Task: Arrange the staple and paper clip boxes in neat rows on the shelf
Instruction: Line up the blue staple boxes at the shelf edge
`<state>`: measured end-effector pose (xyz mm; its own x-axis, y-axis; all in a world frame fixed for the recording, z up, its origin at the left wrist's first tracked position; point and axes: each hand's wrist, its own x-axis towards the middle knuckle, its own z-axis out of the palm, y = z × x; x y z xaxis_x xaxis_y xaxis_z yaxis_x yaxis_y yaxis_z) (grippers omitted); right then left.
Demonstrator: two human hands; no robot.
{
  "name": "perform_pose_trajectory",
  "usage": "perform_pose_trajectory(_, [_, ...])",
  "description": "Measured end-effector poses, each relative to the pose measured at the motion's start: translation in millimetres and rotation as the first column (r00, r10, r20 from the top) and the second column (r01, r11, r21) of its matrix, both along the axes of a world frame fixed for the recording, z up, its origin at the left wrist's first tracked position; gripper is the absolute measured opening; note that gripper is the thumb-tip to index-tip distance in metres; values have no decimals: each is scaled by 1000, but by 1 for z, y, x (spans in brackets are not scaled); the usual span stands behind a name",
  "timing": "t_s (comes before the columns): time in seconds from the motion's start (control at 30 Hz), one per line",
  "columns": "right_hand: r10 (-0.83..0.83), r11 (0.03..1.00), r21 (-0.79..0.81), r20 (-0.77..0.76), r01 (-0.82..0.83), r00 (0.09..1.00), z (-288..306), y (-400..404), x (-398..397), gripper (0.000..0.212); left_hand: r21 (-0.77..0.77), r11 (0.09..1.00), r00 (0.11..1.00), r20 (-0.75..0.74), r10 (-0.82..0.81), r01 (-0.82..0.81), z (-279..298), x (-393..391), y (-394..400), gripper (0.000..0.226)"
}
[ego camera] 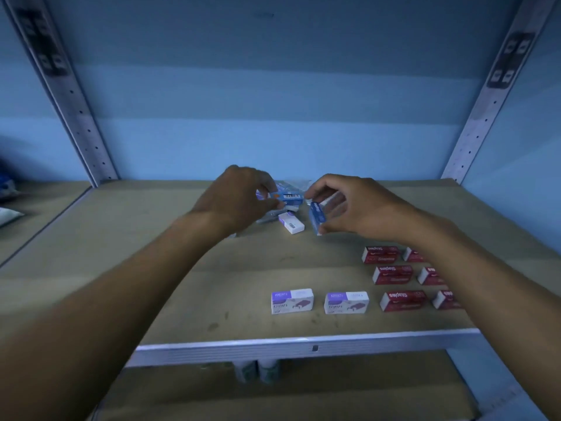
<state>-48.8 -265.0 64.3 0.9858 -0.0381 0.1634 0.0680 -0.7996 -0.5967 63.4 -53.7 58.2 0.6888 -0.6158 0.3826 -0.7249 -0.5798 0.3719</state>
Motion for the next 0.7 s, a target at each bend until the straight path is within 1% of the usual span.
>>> perform_pose_trajectory(0.03, [-5,999,49,-9,6,1000,-2,3,-9,52,-1,1000,999,-36,8,-8,-3,-11,7,24])
perform_pose_trajectory(0.1, [7,997,83,-13,-6,1000,-6,10,-25,53,-42,999,996,-88,21,-25,-9,-33,20,22])
perform_pose_trajectory(0.13, [12,997,80,-11,-12,1000,-9,12,-32,53,-62,998,997,-74,23,-28,-13,-42,25,22])
perform_pose_trajectory(0.2, [3,998,71,-15,-2,1000,-14,16,-43,52,-49,999,1000,-2,21,-21,-20,-55,34,25])
perform_pose_trajectory(0.27, [-17,999,44,-23,18,1000,-17,16,-48,50,-13,1000,1000,24,2,-2,-26,-60,41,29])
perform_pose_trajectory(0.33, [-35,999,-8,-30,35,999,-18,14,-51,51,37,999,999,10,-36,36,-29,-61,47,31])
perform_pose_trajectory(0.43, [-32,996,-80,-30,29,999,-16,10,-54,52,94,995,998,40,-38,34,-32,-63,52,33])
perform_pose_trajectory(0.5, [-29,994,-107,-35,25,999,-18,10,-55,52,138,990,1000,11,-27,25,-36,-60,56,38])
perform_pose_trajectory(0.6, [-18,989,-145,-42,11,999,-22,11,-57,51,189,981,999,-21,-49,52,-43,-58,59,56])
perform_pose_trajectory(0.7, [-18,983,-186,-57,7,998,-26,10,-57,49,213,975,997,-54,-60,70,-49,-54,59,59])
